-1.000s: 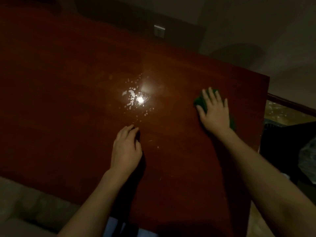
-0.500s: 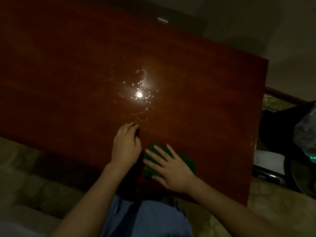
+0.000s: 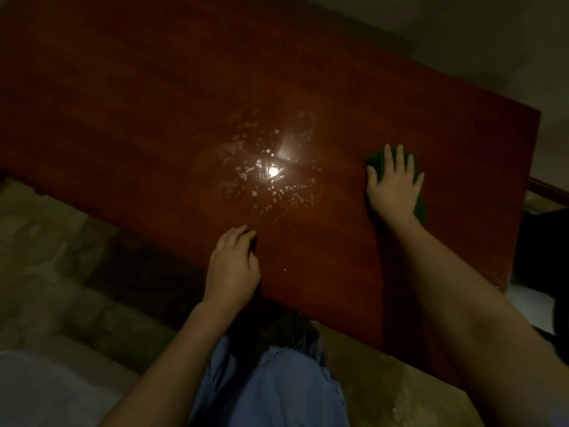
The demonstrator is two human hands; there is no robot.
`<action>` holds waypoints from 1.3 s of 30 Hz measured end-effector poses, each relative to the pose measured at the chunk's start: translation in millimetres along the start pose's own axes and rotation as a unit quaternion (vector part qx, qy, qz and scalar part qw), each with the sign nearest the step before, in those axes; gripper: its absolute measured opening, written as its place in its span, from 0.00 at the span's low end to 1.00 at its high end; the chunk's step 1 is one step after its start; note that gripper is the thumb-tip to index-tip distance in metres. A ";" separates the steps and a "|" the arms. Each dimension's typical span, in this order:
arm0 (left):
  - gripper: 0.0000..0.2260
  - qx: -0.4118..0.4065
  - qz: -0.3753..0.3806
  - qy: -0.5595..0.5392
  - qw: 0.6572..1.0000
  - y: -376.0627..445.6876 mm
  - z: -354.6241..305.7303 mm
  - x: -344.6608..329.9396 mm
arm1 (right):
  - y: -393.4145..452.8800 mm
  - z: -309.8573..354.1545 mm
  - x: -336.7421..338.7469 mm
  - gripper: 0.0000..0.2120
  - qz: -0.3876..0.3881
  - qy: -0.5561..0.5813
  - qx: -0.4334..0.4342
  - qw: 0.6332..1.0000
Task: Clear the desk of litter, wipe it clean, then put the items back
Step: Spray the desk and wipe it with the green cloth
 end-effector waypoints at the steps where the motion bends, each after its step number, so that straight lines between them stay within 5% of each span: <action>1: 0.19 0.003 -0.005 0.001 1.000 -2.1 4.6 3.3 | 5.9 17.6 1.3 0.29 0.002 -0.006 0.023 1.000; 7: 0.19 0.012 -0.010 0.005 1.000 -10.4 12.9 8.5 | -44.7 110.4 -0.1 0.28 -0.003 -0.074 0.254 0.964; 13: 0.19 -0.020 0.016 -0.013 1.000 -10.3 -12.3 -11.1 | -205.0 111.5 -49.2 0.27 -0.023 -0.135 0.553 0.822; 15: 0.19 -0.027 0.017 -0.014 0.999 -11.5 -15.3 -12.1 | -214.8 74.1 -56.1 0.27 -0.027 -0.138 0.552 0.822; 17: 0.19 -0.032 0.015 -0.018 0.999 -14.5 -13.4 -9.2 | -199.7 34.8 -50.5 0.28 -0.027 -0.115 0.489 0.864; 21: 0.19 -0.027 0.013 -0.017 0.999 -26.8 0.3 -2.9 | -130.1 -14.8 -31.9 0.29 -0.001 -0.032 0.178 0.984; 23: 0.19 -0.024 0.008 -0.018 1.000 -34.9 7.7 0.6 | -110.1 -7.6 -23.6 0.28 0.001 -0.014 0.045 0.999; 25: 0.19 -0.022 0.006 -0.018 1.000 -43.5 13.8 3.2 | -104.1 14.6 -22.3 0.29 0.017 0.001 0.000 1.000; 29: 0.19 -0.027 0.009 -0.021 0.999 -54.7 21.0 2.6 | -142.6 75.2 -24.7 0.29 0.008 -0.034 0.148 0.988; 33: 0.19 -0.031 0.010 -0.013 0.999 -53.5 16.2 -6.8 | -220.3 105.8 -44.5 0.28 0.002 -0.059 0.365 0.929; 36: 0.19 -0.036 0.015 -0.021 0.999 -48.2 -2.7 -19.9 | -260.0 73.1 -66.9 0.28 -0.027 -0.115 0.479 0.870; 39: 0.19 -0.051 0.037 -0.028 0.998 -39.1 -26.8 -39.2 | -265.6 9.7 -80.1 0.28 -0.027 -0.116 0.472 0.874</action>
Point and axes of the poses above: each hand's wrist, its own y-axis towards the middle knuckle, its own x-axis out of the back of the hand, z = x × y, the point moved 7 cm from there along y, towards the middle knuckle, and after that the axes turned 12 degrees about -y, right-handed, at the moved point
